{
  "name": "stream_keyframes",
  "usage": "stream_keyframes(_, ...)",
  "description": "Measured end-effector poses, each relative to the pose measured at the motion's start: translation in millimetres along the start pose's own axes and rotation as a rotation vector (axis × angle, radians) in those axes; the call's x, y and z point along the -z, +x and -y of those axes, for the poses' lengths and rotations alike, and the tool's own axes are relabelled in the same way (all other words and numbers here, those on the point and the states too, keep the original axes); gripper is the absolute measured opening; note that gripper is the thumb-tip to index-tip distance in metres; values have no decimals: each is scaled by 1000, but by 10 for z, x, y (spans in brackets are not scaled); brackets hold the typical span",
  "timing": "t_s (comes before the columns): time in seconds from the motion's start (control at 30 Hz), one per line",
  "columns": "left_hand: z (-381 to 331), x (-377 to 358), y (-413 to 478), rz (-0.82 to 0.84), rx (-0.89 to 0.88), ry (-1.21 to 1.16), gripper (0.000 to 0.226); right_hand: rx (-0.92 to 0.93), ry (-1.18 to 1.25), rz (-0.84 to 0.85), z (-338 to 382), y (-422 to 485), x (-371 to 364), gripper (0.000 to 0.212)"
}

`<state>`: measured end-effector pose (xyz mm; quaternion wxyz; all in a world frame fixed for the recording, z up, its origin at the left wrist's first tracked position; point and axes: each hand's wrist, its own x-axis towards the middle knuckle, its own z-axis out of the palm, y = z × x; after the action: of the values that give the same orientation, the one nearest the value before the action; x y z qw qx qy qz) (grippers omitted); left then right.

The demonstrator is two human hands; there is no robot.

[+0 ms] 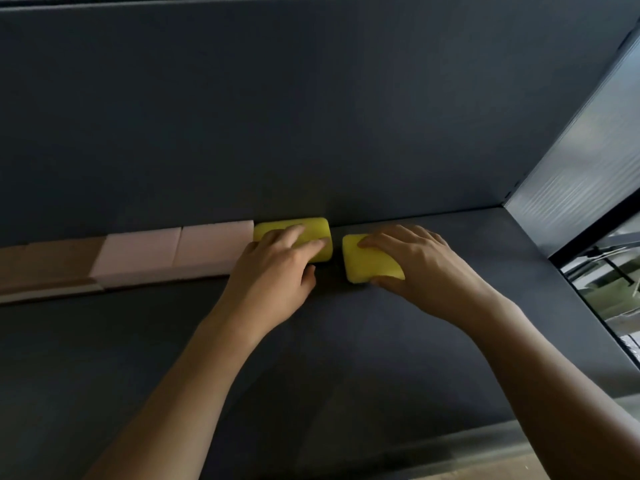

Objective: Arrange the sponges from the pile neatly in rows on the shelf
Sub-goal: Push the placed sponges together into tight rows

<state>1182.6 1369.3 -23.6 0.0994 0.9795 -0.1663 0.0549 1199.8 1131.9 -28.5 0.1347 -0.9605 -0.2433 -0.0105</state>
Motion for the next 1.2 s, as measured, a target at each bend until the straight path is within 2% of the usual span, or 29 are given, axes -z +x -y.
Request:
stream_keyframes(0.13,14,-41,-7,17,6,-22,47,3,-14,-17,22,11,-8,65)
stream_keyframes(0.47,26,-79,8,29,12,-109,50,-3,-10,-27,58,236,-39,53)
stream_keyframes(0.83,31,-98,7,21,6,-107,50,22,33,-47,79,486,-144,49)
stream_keyframes(0.97,6,-80,-2,1,5,-96,51,22,-14,-117,97,448,-194,48)
stream_keyframes(1.2,-18,-95,18,24,23,-40,52,3,31,-97,138,485,-197,50)
